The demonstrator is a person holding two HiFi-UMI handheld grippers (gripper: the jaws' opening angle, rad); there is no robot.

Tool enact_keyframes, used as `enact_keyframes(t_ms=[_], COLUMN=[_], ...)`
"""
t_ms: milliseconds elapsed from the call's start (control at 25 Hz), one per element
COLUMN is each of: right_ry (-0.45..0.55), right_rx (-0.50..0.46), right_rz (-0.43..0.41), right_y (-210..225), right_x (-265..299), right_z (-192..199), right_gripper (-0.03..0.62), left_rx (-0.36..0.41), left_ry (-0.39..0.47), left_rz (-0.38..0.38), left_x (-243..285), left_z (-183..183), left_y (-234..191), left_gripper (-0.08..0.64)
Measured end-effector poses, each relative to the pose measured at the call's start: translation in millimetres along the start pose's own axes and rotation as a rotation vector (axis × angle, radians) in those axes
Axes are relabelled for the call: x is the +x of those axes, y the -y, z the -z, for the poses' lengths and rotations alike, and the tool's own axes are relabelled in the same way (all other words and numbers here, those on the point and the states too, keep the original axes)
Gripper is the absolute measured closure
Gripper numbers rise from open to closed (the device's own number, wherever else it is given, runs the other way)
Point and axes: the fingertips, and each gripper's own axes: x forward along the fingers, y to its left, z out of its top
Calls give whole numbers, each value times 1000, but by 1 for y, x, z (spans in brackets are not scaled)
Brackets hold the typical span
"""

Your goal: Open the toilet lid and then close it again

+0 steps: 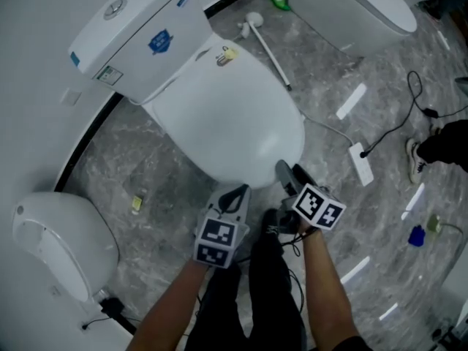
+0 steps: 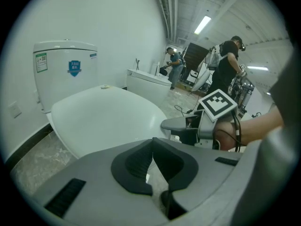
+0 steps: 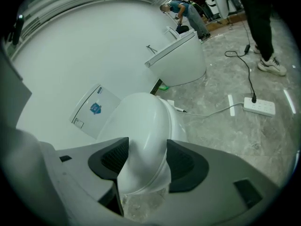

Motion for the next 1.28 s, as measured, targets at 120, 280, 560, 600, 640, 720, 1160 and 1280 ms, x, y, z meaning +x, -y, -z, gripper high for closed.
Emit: enact_keyframes(t_ms=[120,280,560,600,640,720,1160,1280], right_ry=[-10,-23,-28,-25,-22,-16,5,13], right_rx=[29,44,62,65,67,67,28,19], right_rz=[-3,7,-9,-14,-19,-29,-44,-46], right_y=[2,-2,-14,-17,-21,-28,-57,-66], right_x=[-2,-2,-13,-16,-18,-24,-52,-58], right_z=[-3,-4,-8,-10,-13,-17,-40,-45], right_gripper=[346,357,370,371,371,371,373,373], left_rx=[-9,-15,-24,-27,-31,-41,-166,-183], left_ry=[-24,-57,-90,-92,-93,-90,-42,-23], left_rz=[3,17,35,37,38,38,-11,-26], left_x=[-2,-3,2,3,4,7,11,10], left_z=[14,30,44,44,45,45,36,29], left_y=[1,6,15,17,18,21,22,19], left_gripper=[552,552,552,552,552,552,554,554])
